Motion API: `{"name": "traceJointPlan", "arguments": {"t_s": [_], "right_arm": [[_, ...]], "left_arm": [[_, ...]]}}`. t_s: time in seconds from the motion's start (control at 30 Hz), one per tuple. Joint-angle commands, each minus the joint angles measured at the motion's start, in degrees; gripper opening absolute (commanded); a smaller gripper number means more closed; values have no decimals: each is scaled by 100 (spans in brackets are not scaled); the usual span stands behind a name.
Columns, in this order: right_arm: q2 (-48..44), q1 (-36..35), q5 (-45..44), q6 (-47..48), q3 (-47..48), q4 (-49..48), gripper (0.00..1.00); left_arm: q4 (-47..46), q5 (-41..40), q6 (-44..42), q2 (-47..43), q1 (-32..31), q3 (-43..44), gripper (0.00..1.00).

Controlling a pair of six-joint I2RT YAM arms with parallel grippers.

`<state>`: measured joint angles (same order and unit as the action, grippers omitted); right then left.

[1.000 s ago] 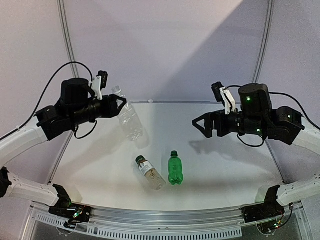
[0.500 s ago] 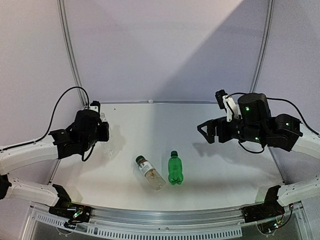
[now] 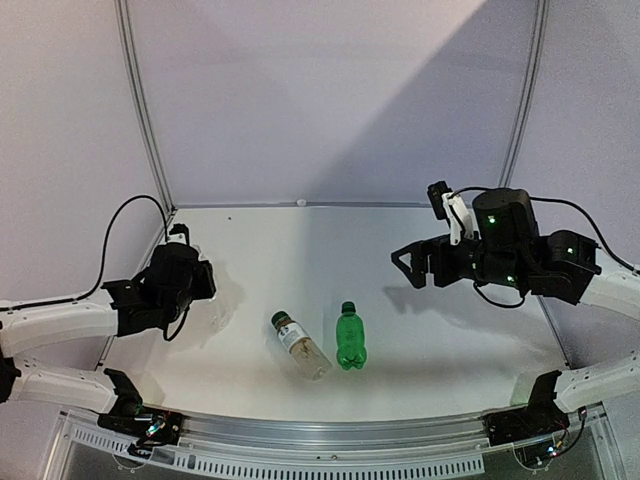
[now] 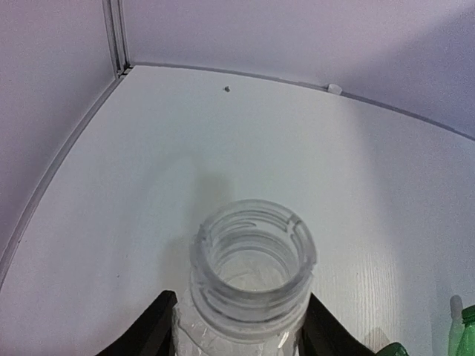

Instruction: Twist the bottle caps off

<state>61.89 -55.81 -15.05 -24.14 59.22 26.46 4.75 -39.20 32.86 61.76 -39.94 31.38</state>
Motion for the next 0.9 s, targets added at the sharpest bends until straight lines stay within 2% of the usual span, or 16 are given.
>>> {"name": "traceJointPlan", "arguments": {"t_s": [0.0, 0.2, 0.3, 0.5, 0.87], "right_arm": [[85, -2, 89, 75, -67, -104, 99], [69, -6, 118, 89, -157, -93, 99], [36, 0, 109, 76, -214, -110, 99], [-1, -2, 99, 66, -280, -137, 99], [144, -2, 257, 42, -299, -78, 99]], "left_arm": [[180, -7, 226, -91, 39, -135, 57], [395, 156, 215, -256, 10, -33, 76], [645, 99, 245, -310, -49, 112, 82], [881, -55, 143, -414, -235, 341, 87], [1180, -42, 167, -531, -354, 686, 88]]}}
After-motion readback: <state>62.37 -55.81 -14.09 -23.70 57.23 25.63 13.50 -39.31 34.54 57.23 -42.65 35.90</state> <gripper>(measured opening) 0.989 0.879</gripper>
